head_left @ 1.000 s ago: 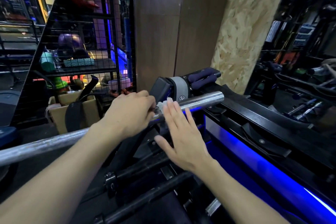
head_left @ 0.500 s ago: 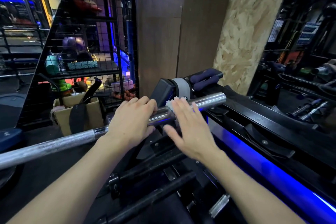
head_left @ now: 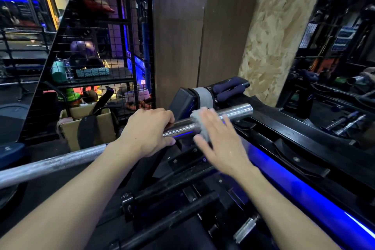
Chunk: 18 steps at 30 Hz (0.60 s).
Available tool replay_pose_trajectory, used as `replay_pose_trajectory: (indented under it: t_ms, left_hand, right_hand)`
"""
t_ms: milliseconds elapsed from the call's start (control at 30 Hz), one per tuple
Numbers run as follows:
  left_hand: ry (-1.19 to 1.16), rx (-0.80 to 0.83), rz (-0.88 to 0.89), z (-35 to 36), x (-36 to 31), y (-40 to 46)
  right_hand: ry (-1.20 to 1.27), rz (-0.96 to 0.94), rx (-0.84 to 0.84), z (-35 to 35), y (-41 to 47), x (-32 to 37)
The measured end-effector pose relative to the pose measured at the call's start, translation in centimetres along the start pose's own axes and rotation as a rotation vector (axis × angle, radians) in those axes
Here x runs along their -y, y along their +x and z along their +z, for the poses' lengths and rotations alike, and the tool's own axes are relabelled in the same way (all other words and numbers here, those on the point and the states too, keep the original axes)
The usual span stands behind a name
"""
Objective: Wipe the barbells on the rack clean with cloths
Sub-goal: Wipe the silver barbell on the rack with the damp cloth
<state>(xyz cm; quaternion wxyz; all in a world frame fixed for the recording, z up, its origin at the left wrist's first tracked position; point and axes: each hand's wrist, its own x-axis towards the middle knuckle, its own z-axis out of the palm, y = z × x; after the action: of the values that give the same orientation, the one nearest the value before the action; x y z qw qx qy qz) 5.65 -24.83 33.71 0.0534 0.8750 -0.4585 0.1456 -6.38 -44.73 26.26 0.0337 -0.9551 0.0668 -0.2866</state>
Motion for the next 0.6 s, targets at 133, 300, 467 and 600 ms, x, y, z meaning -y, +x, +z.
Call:
replay_pose_trajectory:
  t_ms: [133,300,467,600]
  left_hand:
    - [-0.012,0.023,-0.002,-0.3,0.0,0.1]
    - [-0.013,0.023,-0.004,-0.3,0.1,0.1]
    - [-0.044,0.032,-0.014,-0.4,0.2,0.0]
    - [-0.068,0.040,-0.019,-0.5,0.3,0.1]
  right_hand:
    - [0.101,0.296,-0.077,-0.3,1.2,-2.0]
    - [0.074,-0.106,-0.020,0.5,-1.5,5.4]
    - [-0.010,0.034,-0.031,0.2,-0.7,0.0]
    - [0.012,0.215,-0.075,-0.3,0.1,-0.5]
